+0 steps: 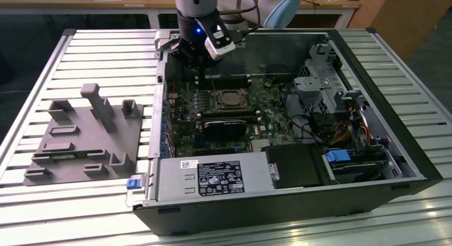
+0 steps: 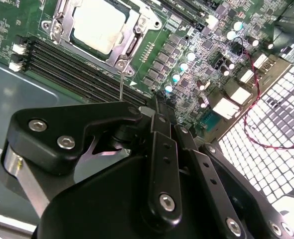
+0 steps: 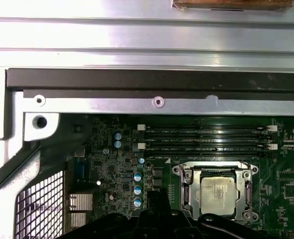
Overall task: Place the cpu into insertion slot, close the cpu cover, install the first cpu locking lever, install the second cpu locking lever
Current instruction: 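Install the first cpu locking lever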
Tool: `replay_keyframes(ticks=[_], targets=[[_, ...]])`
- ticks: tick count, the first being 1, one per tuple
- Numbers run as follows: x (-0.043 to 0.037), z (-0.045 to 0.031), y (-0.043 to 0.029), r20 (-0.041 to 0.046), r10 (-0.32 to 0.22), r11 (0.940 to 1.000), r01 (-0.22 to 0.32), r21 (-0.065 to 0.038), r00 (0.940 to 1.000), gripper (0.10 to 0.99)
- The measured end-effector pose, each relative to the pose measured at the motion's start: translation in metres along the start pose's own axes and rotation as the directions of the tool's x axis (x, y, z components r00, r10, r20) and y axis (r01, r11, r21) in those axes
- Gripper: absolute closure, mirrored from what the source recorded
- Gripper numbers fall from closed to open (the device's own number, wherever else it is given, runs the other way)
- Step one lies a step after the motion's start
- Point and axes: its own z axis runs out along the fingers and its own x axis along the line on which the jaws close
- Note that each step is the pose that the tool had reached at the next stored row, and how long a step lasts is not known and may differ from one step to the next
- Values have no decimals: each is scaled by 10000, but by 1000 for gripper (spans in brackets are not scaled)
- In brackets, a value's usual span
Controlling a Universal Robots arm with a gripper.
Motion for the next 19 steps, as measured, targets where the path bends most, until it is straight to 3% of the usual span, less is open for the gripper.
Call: replay_keyframes(ticks=[7, 19], targets=[[-37, 8, 17, 0, 1, 10000, -1, 0, 10000, 980], [-79, 44, 147, 0, 12, 10000, -12, 1, 10000, 980]])
